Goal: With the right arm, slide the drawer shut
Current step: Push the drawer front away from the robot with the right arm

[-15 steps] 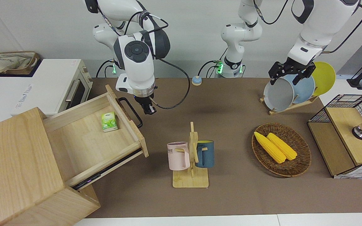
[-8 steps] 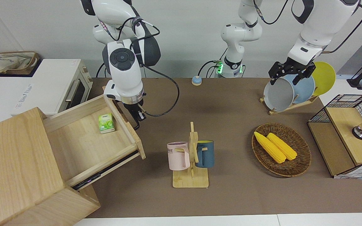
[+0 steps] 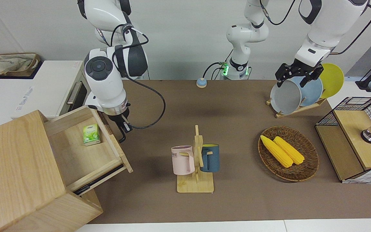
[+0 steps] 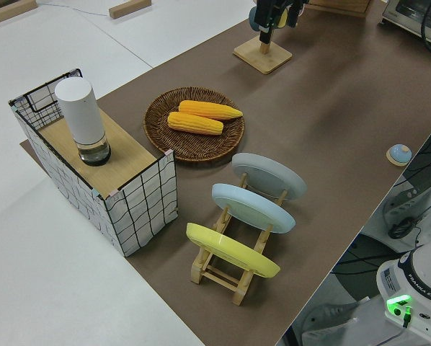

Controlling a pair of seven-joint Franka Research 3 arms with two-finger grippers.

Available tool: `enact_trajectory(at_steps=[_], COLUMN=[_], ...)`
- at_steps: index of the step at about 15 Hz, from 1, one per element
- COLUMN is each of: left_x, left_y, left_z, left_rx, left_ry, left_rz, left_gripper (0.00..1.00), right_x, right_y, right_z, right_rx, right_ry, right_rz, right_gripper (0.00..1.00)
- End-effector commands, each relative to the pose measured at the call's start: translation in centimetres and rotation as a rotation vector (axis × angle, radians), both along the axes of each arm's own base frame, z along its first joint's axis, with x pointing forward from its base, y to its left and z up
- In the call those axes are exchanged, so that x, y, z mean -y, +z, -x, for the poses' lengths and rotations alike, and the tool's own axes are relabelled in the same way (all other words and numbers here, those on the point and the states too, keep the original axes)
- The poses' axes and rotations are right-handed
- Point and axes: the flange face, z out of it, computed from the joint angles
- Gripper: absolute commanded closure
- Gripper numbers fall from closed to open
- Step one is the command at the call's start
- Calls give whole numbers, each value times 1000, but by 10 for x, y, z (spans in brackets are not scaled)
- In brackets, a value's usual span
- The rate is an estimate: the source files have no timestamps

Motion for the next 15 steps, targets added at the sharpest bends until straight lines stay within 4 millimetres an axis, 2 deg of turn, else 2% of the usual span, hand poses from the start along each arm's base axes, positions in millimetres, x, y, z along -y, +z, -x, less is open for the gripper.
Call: enact_trajectory(at_steps=[1, 6, 11, 15], left_x=[-1, -1, -1, -1], left_y=[3, 3, 4, 4], left_z=[-2, -2, -2, -2], left_rx=[-6, -6, -5, -5], left_ry=[-10, -10, -10, -10], left_rz=[-16, -16, -16, -16], left_gripper=[7, 7, 7, 7], right_x=[34, 63, 113, 140], right_y=[1, 11, 18, 23], right_z=[-17, -30, -39, -42], right_rx=[23, 56, 98, 109], right_ry=[25, 31, 72, 85], right_rz=[17, 38, 31, 12], right_gripper=[1000, 1000, 1000, 1000])
